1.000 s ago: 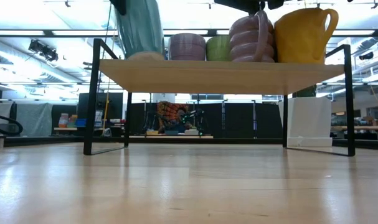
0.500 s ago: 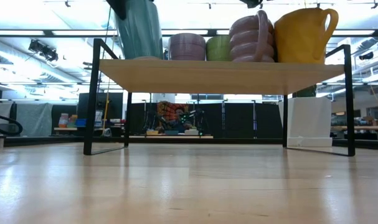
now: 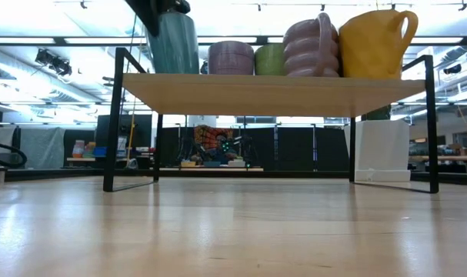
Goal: Place coffee mugs
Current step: Put the white-blue mug on the shelf
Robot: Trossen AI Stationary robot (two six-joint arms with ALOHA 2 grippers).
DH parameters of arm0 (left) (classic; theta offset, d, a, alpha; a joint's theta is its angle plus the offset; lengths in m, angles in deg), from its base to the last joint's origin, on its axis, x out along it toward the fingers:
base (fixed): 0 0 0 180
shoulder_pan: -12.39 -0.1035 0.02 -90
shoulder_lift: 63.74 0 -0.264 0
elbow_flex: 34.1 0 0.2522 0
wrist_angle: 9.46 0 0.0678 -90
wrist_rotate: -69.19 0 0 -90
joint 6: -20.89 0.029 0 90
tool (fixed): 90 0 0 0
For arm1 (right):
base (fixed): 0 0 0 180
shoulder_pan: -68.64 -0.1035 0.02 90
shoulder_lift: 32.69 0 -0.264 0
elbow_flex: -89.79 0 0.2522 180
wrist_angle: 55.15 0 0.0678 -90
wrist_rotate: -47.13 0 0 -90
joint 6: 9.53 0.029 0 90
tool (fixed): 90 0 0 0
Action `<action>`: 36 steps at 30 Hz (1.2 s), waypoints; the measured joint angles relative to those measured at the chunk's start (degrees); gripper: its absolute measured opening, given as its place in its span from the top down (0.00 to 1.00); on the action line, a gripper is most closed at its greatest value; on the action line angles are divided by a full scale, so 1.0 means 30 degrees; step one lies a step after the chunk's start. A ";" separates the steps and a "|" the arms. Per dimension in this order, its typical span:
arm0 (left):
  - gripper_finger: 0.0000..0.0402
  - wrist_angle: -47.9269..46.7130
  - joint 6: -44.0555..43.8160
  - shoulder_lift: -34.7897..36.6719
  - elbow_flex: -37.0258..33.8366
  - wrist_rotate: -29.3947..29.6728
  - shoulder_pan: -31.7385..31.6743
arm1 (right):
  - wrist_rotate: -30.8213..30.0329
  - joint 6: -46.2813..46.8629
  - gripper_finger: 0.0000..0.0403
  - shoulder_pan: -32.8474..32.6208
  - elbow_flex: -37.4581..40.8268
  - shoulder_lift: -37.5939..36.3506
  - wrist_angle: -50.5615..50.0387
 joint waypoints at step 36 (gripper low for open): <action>0.90 0.0628 0.1190 -0.1246 0.0036 -0.1917 -0.1926 | -0.1999 -0.0414 0.52 -0.1086 -0.0722 -0.0561 -0.1278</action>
